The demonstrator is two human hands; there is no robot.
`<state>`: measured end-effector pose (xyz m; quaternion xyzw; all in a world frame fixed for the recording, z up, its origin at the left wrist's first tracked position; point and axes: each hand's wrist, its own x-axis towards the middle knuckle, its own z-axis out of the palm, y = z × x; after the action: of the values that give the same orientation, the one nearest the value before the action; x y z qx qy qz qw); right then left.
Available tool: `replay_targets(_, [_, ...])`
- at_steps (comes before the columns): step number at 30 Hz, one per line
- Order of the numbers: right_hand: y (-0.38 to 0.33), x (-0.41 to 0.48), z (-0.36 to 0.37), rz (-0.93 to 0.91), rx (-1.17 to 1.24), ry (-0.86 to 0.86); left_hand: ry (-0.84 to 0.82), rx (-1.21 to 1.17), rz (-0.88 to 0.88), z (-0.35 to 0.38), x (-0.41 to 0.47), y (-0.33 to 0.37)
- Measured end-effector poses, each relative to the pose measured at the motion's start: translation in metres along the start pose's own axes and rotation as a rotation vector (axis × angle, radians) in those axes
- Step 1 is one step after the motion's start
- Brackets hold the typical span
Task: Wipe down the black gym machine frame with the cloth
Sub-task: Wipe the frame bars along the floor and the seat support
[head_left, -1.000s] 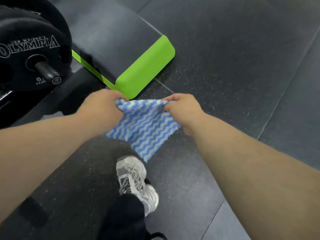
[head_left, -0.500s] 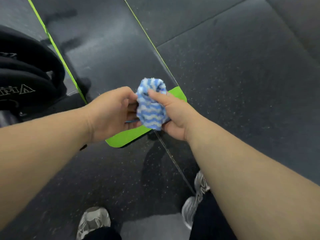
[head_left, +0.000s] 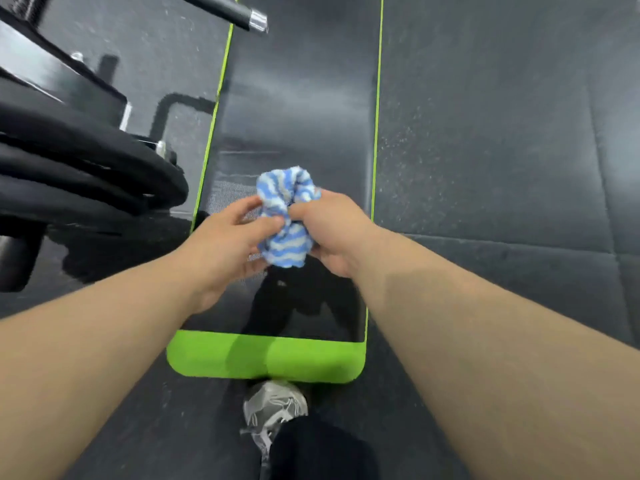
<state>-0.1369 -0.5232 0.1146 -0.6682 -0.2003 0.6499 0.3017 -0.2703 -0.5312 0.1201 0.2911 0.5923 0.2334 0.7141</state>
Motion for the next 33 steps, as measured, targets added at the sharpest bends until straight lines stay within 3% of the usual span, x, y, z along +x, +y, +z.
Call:
replay_targets(5, [-0.046, 0.057, 0.027, 0.117, -0.158, -0.126, 0.25, -0.114, 0.069, -0.021, 0.054, 0.019])
replay_targets(13, [-0.055, 0.131, 0.066, -0.076, -0.351, -0.08, 0.466, -0.252, 0.048, -0.033, 0.104, 0.013])
replay_targets(17, [-0.065, 0.179, 0.092, -0.283, -0.623, -0.105, 0.634, -0.107, -0.004, -0.032, 0.136, 0.0])
replay_targets(22, [-0.064, 0.243, 0.133, -0.525, -0.849, -0.266, 0.869, 0.268, -0.016, -0.044, 0.195, -0.029])
replay_targets(27, [-0.056, 0.314, 0.164, -0.853, -1.084, -0.479, 1.135, 0.343, -0.048, -0.059, 0.269, -0.041])
replay_targets(31, [-0.057, 0.358, 0.22, -0.994, -1.088, -0.549, 1.141, 0.291, -0.27, -0.079, 0.292, -0.035])
replay_targets(33, [-0.041, 0.369, 0.24, -1.03, -1.229, -0.639, 1.15, 0.361, -0.321, -0.08, 0.295, -0.034])
